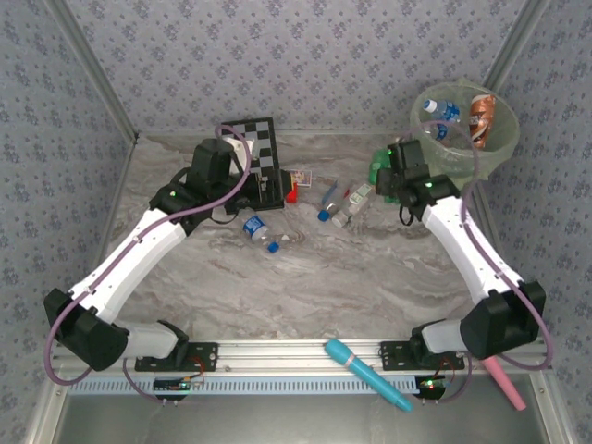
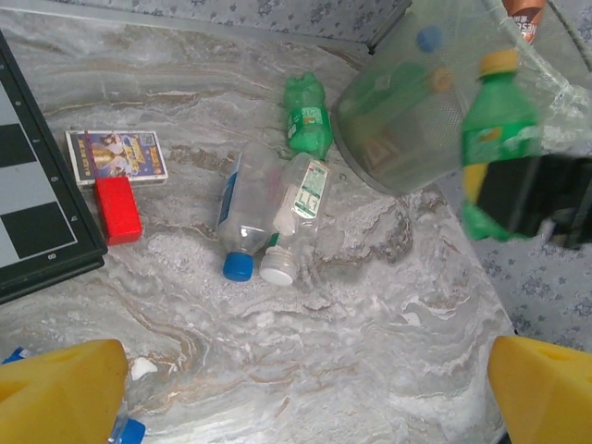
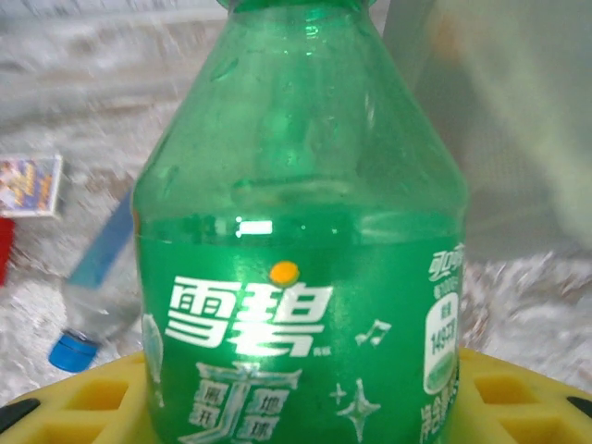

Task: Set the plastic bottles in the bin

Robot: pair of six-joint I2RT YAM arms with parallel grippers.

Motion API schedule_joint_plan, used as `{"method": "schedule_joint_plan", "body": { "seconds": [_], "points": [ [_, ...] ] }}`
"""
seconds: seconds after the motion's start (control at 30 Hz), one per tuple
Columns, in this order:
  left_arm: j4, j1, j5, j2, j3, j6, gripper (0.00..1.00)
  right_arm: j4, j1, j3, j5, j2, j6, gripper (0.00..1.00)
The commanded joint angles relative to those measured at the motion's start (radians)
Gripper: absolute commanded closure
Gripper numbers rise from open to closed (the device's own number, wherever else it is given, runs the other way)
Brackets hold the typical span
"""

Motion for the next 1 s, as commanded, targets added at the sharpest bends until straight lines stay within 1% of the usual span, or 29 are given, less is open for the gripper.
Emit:
{"method": "schedule_joint_plan", "body": {
  "seconds": [0.0, 0.13, 0.3, 0.47, 0.8, 0.97],
  "points": [
    [0.046, -0.006, 0.012, 0.008, 0.035, 0.035, 0.0, -0.094, -0.032, 0.124, 0.043, -0.033, -0.094, 0.46],
    [0.081, -0.005, 0.023, 0.011, 0.031, 0.036, 0.0, -0.109, -0.076, 0.266, 0.064, -0.019, -0.202, 0.46],
    [0.104, -0.006, 0.034, 0.017, 0.039, 0.04, 0.0, -0.068, -0.152, 0.396, 0.088, 0.032, -0.372, 0.46],
    [0.124, -0.006, 0.039, 0.003, 0.018, 0.038, 0.0, -0.042, -0.235, 0.487, 0.059, 0.1, -0.456, 0.46],
    [0.117, -0.005, 0.03, -0.014, 0.008, 0.05, 0.0, -0.019, -0.322, 0.622, 0.107, 0.264, -0.528, 0.45],
    [0.114, -0.003, 0.019, -0.024, -0.007, 0.054, 0.0, -0.017, -0.361, 0.66, 0.088, 0.319, -0.533, 0.46]
  ]
}}
